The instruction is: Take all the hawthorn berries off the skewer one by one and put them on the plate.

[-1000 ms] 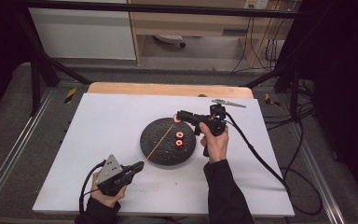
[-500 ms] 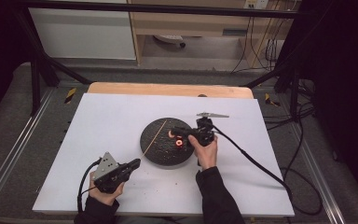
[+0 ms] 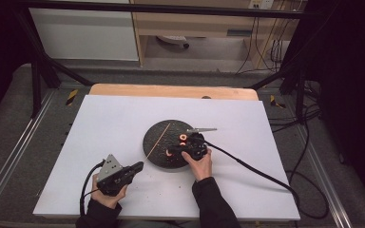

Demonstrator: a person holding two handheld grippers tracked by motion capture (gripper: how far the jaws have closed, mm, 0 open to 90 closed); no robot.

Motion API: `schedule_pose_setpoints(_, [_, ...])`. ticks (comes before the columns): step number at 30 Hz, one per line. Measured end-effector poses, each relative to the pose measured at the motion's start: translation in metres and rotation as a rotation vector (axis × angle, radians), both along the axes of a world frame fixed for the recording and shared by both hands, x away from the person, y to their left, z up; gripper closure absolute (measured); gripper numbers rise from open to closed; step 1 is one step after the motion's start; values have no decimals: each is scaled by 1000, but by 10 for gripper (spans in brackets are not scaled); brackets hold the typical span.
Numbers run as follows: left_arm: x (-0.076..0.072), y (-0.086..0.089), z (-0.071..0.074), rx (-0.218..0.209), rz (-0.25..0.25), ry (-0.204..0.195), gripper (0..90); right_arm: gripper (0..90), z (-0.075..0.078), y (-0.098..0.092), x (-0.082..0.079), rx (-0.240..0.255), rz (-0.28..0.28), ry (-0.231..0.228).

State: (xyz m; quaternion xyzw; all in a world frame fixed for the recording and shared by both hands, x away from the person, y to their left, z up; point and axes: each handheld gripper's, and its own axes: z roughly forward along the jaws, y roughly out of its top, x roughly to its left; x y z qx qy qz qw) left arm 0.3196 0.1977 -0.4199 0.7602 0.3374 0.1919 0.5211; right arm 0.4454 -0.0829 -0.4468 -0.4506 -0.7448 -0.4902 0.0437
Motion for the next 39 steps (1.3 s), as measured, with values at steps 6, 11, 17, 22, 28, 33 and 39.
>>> schedule_pose_setpoints(6, [1,0,0,4,4,12,883,616,10,-5,-1,-25,-8,-50])
schedule_pose_setpoints(11, [3,-1,1,6,6,20,883,500,22,-18,-7,-40,-12,-109])
schedule_pose_setpoints(17, [7,-3,3,19,11,45,883,279,30,-40,-20,-72,-3,-179])
schedule_pose_setpoints(22, [13,-4,4,37,19,73,883,126,29,-62,-33,-108,1,-226])
schedule_pose_setpoints(28, [23,-5,7,56,33,115,883,35,25,-85,-47,-164,3,-260])
schedule_pose_setpoints(33, [36,-5,10,69,47,147,883,8,19,-101,-56,-201,8,-260])
schedule_pose_setpoints(39, [52,-13,16,84,63,165,882,6,11,-119,-69,-248,2,-274])
